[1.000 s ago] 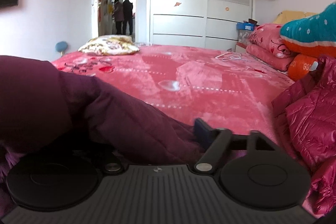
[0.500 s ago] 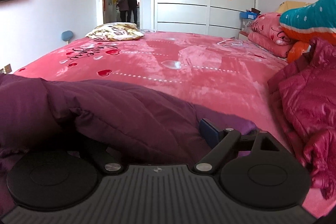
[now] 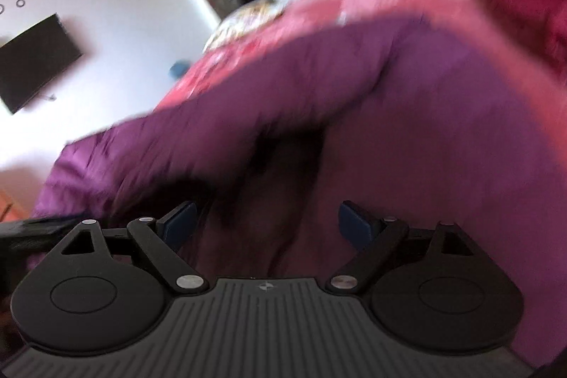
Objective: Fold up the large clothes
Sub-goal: 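Lower the jacket flat onto the bed and open both grippers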
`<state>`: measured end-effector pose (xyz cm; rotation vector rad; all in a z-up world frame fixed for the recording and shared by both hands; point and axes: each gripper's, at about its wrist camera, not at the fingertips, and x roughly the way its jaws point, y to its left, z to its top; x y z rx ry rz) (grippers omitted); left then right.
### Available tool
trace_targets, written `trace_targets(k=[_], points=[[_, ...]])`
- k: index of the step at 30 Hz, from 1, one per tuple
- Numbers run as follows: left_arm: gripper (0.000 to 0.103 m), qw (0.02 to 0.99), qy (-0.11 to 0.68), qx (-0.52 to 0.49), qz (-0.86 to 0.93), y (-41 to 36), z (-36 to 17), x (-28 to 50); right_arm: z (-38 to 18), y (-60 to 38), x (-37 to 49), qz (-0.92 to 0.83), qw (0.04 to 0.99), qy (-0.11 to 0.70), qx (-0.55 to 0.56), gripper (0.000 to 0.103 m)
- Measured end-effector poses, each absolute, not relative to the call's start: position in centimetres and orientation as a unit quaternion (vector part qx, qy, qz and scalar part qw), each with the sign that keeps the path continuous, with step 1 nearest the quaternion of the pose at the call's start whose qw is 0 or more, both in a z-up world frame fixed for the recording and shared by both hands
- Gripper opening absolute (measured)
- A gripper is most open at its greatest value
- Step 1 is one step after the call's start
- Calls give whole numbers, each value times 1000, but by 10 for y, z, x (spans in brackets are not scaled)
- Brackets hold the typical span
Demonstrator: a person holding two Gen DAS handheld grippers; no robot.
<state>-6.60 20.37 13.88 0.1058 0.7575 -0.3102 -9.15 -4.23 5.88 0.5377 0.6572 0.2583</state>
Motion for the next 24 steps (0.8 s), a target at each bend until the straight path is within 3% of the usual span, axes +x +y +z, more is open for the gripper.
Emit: trace_targets(k=[3, 7, 12, 24], points=[[70, 913, 382, 53, -132, 197, 128, -56, 60, -40, -96, 122, 907, 324, 241, 103], [57, 912, 395, 49, -97, 191, 120, -43, 57, -42, -102, 71, 925, 325, 183, 103], [55, 914, 400, 32, -62, 184, 121, -24, 58, -47, -97, -21, 945, 318, 74, 103], [51, 935, 355, 9, 5, 158, 150, 47, 54, -81, -52, -177, 938, 299, -16, 103]])
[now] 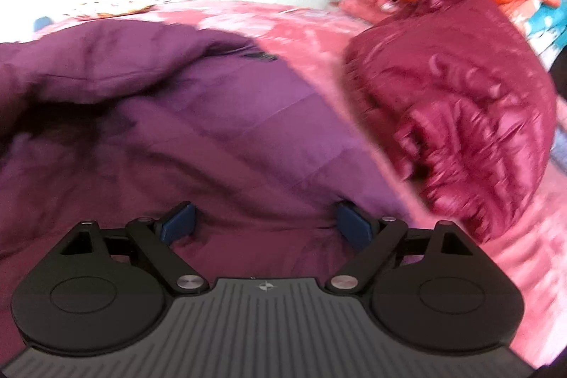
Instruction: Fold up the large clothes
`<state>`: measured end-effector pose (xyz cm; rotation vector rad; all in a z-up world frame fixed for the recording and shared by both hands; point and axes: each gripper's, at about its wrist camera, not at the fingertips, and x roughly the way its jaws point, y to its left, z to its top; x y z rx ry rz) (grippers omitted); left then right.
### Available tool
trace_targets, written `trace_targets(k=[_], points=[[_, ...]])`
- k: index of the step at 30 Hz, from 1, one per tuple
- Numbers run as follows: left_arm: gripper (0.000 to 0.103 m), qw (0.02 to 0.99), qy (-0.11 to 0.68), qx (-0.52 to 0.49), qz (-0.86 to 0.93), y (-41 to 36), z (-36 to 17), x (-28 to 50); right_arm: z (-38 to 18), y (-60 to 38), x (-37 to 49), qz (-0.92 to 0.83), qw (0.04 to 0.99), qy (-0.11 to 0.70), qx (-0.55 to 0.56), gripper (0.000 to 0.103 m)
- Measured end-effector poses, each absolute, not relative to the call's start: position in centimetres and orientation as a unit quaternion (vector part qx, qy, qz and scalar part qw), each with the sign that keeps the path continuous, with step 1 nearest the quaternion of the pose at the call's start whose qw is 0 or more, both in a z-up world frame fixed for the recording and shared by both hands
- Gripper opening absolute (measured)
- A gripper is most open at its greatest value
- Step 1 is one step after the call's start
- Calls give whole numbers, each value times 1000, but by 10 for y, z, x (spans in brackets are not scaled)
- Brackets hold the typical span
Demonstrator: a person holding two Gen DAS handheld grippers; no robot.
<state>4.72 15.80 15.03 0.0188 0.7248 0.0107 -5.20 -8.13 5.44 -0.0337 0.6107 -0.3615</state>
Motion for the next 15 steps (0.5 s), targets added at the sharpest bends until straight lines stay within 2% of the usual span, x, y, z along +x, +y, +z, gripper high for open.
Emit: trace_targets(k=[8, 15], points=[[51, 951, 303, 34, 39, 134, 169, 109, 51, -118, -20, -283, 915, 270, -105, 103], [52, 957, 273, 71, 65, 105, 161, 165, 53, -158, -1, -307, 914, 260, -56, 103]])
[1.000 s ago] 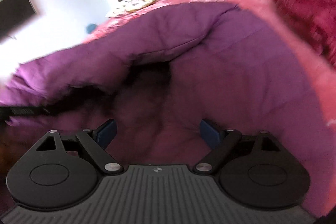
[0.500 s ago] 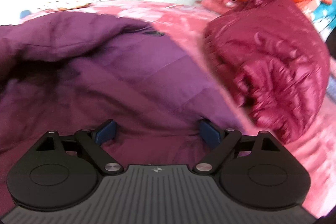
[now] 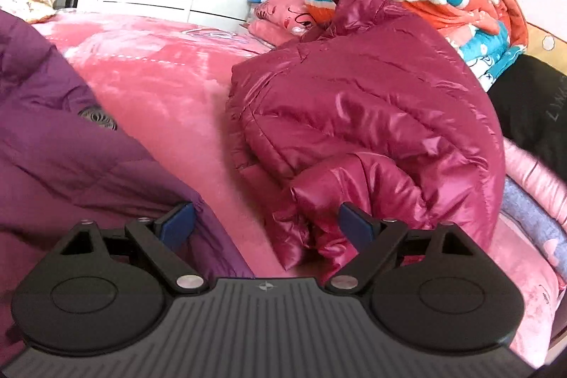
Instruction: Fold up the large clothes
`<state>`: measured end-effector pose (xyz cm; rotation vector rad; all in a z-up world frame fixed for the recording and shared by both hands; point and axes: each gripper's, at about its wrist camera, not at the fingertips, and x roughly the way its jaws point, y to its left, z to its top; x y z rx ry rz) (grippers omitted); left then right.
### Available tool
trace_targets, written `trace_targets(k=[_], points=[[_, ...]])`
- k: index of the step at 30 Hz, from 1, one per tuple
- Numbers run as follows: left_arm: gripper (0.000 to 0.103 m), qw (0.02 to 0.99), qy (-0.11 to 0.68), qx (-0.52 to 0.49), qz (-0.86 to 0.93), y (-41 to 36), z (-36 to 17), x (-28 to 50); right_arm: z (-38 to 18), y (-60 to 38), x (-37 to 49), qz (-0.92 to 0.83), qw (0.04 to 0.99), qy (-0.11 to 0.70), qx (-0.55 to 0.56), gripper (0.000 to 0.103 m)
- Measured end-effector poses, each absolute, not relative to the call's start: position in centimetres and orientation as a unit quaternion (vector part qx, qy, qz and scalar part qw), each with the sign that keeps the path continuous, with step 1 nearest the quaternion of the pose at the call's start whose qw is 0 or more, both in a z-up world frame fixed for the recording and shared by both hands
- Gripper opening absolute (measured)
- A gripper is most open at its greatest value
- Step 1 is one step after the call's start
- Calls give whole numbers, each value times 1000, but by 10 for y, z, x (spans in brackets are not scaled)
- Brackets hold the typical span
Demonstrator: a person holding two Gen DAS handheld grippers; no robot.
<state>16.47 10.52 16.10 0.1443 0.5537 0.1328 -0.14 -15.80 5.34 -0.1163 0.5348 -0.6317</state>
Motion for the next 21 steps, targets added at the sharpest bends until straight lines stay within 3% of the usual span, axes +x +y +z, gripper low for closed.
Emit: trace_targets(k=[6, 14, 21], points=[[60, 958, 257, 92, 86, 88, 153, 196, 54, -160, 13, -288, 921, 249, -76, 103], [80, 969, 204, 110, 85, 94, 176, 182, 55, -158, 6, -293, 923, 238, -75, 103], [80, 970, 191, 148, 29, 106, 222, 148, 73, -155, -6, -314, 924, 200, -91, 103]])
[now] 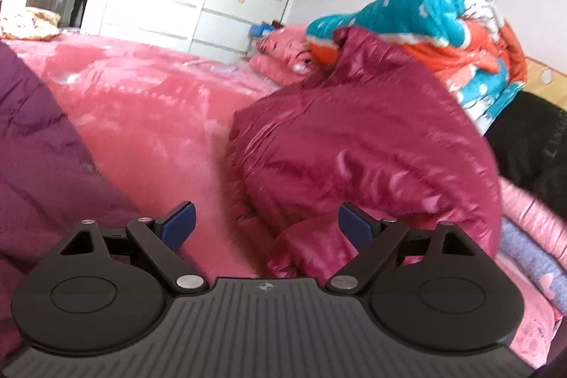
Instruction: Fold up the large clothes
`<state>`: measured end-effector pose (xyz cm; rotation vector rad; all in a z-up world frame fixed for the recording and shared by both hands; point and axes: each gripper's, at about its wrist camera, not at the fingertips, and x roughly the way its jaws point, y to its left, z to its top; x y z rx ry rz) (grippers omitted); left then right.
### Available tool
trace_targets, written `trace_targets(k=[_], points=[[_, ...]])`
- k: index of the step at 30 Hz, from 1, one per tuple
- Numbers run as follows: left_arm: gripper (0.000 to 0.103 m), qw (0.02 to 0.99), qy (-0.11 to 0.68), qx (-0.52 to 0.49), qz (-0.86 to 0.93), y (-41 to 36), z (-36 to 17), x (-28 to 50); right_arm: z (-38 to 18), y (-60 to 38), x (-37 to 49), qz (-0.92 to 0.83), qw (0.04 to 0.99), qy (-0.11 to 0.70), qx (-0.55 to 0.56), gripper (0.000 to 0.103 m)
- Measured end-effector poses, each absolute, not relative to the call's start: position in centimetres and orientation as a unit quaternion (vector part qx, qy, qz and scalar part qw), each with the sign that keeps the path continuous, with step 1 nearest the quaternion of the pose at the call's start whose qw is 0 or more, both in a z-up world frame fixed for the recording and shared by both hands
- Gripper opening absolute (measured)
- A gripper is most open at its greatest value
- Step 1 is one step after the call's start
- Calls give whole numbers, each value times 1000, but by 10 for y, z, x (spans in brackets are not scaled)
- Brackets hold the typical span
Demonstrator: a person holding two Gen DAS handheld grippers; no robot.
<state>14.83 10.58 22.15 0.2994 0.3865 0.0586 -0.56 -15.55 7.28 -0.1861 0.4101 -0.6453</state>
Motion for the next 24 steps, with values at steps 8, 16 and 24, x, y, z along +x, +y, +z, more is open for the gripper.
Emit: trace_targets(k=[8, 16, 24], points=[[81, 967, 192, 169, -11, 138, 260, 78, 106, -146, -39, -323, 933, 142, -76, 103], [81, 960, 252, 123, -2, 216, 254, -37, 138, -120, -93, -267, 959, 90, -30, 103], [81, 950, 308, 54, 12, 281, 235, -145, 127, -75, -138, -180, 975, 132, -3, 103]])
